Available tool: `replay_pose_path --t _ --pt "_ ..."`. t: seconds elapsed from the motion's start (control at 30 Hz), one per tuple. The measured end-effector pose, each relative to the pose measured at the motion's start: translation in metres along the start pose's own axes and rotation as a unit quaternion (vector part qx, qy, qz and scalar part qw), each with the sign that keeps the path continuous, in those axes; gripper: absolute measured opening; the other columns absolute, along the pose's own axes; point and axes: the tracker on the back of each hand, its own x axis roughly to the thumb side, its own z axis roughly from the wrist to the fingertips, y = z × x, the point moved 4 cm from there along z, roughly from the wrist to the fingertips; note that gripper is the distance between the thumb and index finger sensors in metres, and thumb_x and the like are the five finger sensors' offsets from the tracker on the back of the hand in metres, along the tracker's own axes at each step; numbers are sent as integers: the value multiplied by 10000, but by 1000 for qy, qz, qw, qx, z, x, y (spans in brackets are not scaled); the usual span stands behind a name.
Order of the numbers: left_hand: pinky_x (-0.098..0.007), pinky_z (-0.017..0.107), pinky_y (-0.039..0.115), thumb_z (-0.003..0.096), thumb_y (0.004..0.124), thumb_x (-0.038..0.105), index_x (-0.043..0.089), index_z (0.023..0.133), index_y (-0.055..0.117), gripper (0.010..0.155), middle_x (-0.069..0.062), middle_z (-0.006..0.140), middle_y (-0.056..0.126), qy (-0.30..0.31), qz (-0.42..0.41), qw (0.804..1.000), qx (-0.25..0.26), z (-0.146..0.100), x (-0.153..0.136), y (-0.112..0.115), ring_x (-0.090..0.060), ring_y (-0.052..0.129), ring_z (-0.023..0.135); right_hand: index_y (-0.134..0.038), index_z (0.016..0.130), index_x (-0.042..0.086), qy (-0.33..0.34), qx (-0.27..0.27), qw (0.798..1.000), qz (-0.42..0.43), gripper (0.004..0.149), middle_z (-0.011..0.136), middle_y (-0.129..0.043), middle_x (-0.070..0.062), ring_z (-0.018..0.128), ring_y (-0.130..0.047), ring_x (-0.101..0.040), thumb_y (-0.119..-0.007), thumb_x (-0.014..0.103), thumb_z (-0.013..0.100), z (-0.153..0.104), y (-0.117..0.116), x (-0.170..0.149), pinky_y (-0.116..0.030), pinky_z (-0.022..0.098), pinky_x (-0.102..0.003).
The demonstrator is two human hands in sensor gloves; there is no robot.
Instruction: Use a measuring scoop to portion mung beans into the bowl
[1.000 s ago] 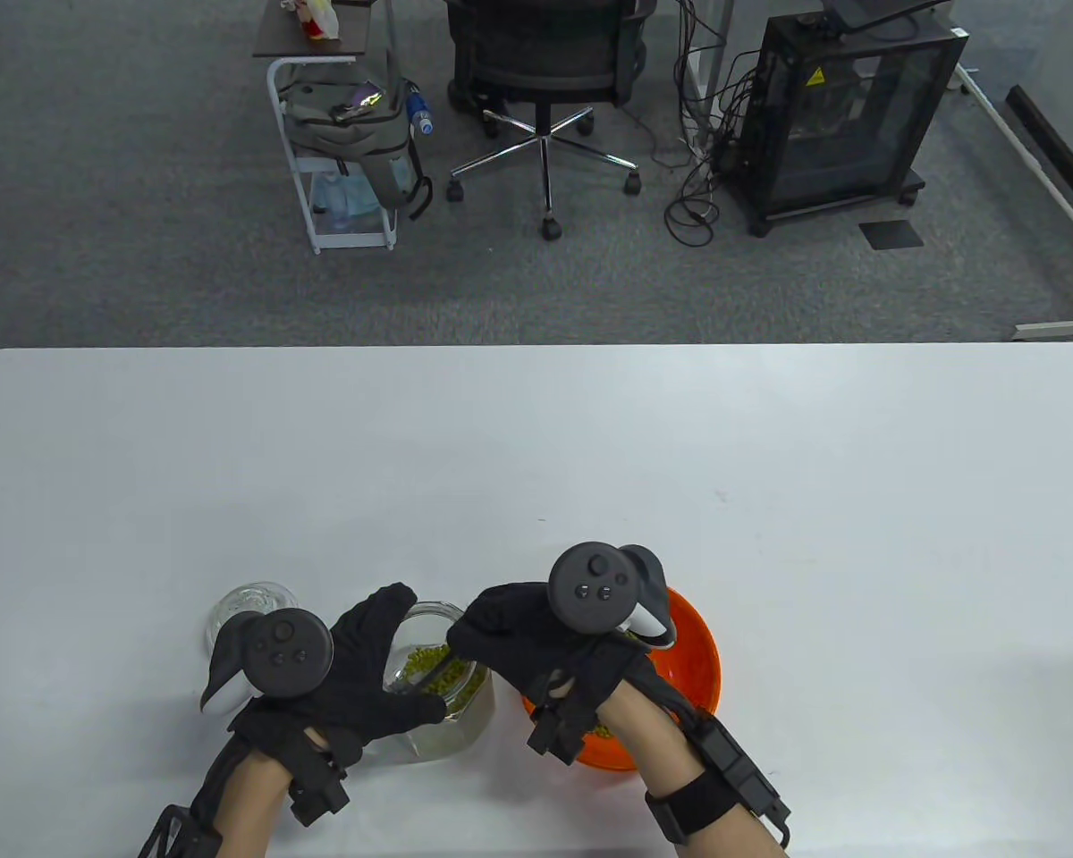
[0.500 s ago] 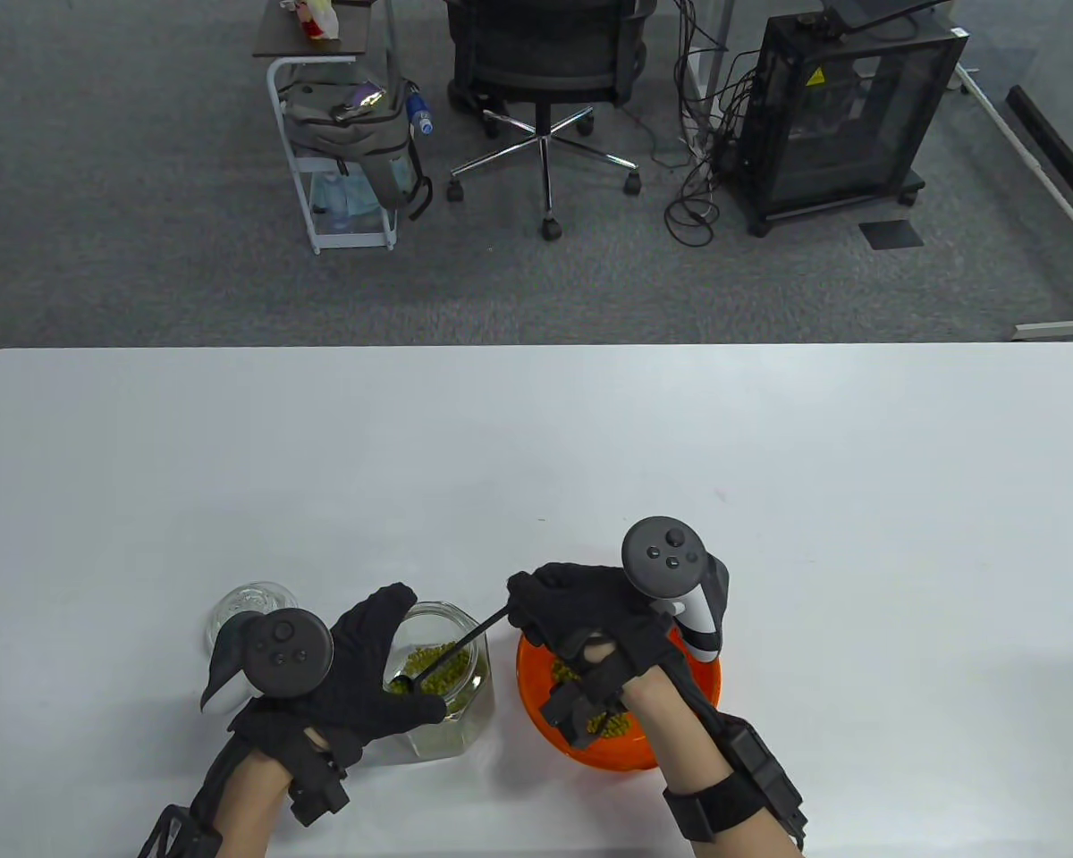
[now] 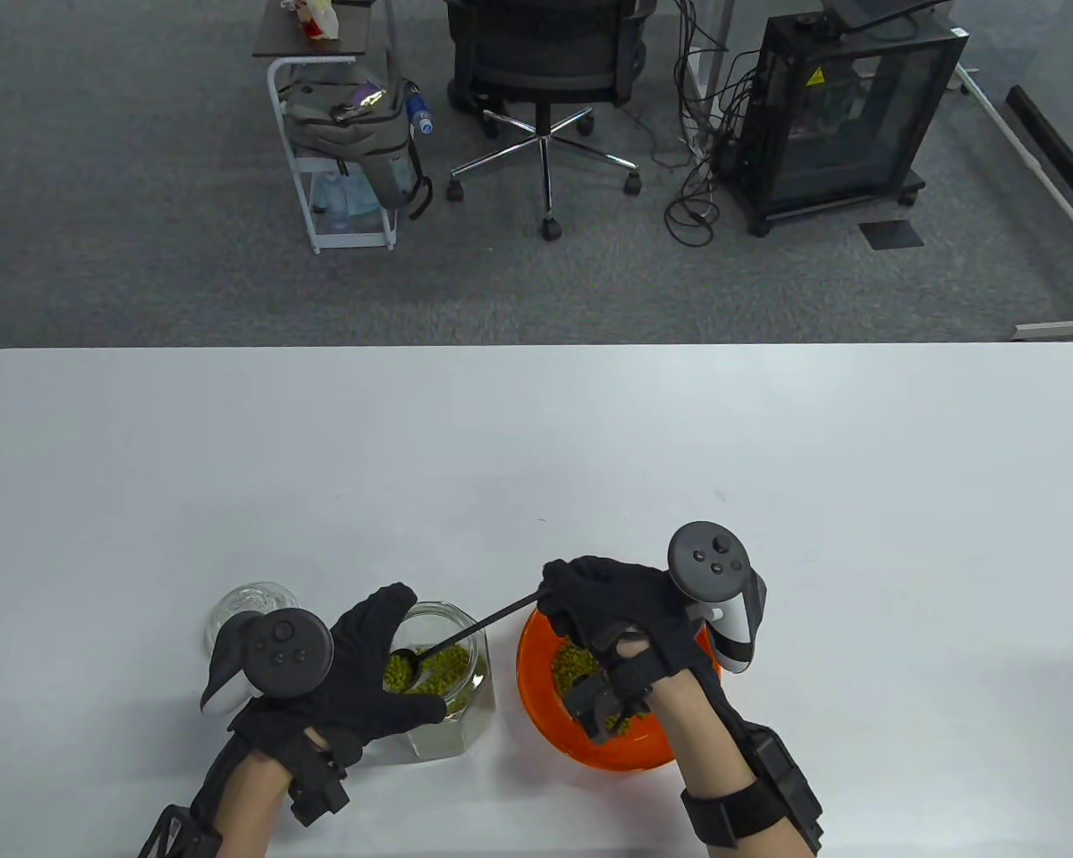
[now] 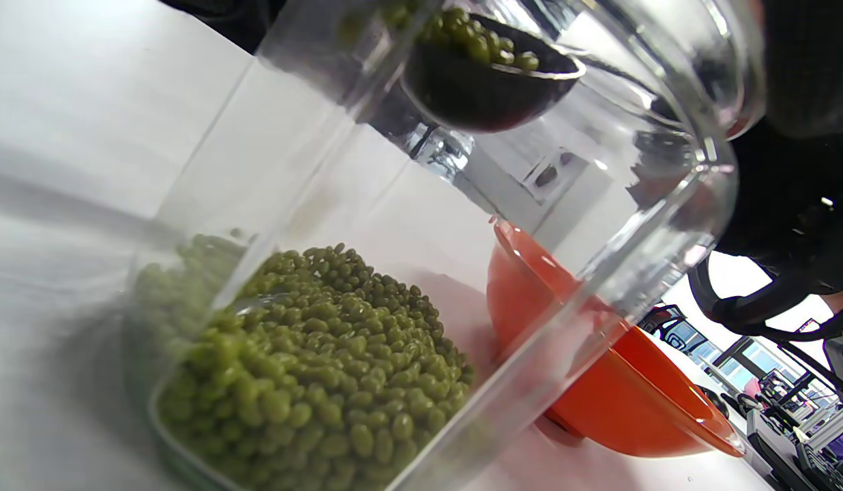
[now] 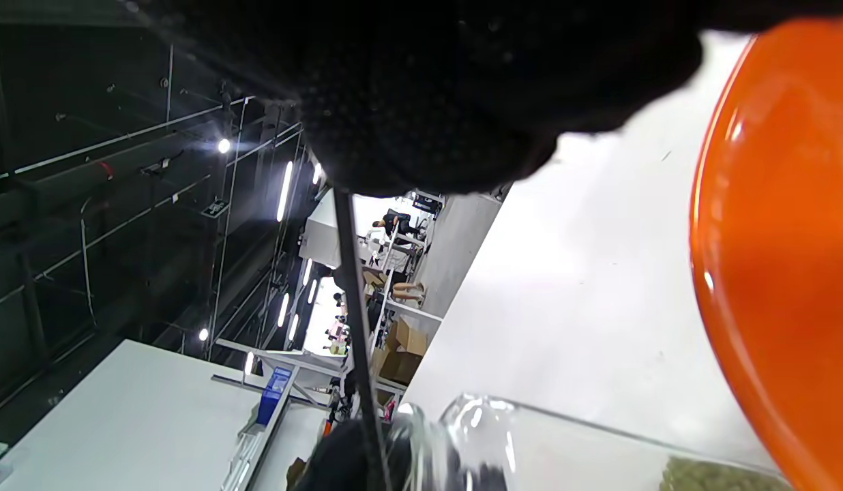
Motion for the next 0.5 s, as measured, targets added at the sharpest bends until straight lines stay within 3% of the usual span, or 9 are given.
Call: replay_pose_path --t 0.5 --pt "-765 720 481 436 819 823 8 1097 212 1211 -321 1154 317 0 0 1000 0 0 0 0 -602 518 1040 -986 601 55 4 -24 998 56 435 454 -1024 -124 239 -977 -233 -805 436 493 -7 32 -9 -848 205 -372"
